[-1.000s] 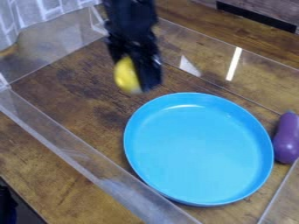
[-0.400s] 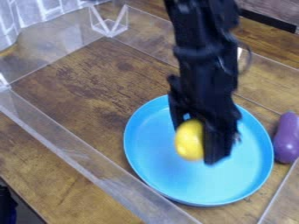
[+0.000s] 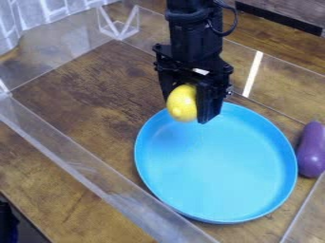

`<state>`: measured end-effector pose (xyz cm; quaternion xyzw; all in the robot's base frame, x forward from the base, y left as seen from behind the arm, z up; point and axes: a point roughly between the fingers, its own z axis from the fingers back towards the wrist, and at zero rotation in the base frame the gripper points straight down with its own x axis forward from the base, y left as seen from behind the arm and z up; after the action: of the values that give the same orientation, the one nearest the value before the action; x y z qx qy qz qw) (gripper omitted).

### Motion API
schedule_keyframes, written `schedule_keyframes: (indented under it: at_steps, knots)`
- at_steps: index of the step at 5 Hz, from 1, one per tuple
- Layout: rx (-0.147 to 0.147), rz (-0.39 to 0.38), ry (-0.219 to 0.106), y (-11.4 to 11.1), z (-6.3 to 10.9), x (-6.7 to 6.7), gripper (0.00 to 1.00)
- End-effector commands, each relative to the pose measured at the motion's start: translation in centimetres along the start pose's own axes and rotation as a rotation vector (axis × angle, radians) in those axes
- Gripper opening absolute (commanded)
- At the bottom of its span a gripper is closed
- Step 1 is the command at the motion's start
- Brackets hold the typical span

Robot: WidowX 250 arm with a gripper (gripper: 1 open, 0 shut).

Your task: Put the lemon on the blue tray

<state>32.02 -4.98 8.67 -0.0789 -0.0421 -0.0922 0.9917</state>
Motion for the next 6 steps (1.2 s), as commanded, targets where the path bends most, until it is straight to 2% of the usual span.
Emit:
schedule_keyframes:
  at_steps: [1, 3, 4, 5, 6]
  knots:
    - [0.004, -0.027, -0.042, -1.3, 1.0, 1.1, 0.00]
    - [-0.006, -0.096, 0.002, -1.7, -1.9, 1.6, 0.00]
    - [0.003, -0.076, 0.020, -2.2, -4.4, 1.7, 0.00]
    - [0.026, -0.026, 0.010, -1.1, -5.2, 2.5, 0.00]
    - [0.033, 0.000, 0.006, -1.0, -6.2, 2.6, 1.00]
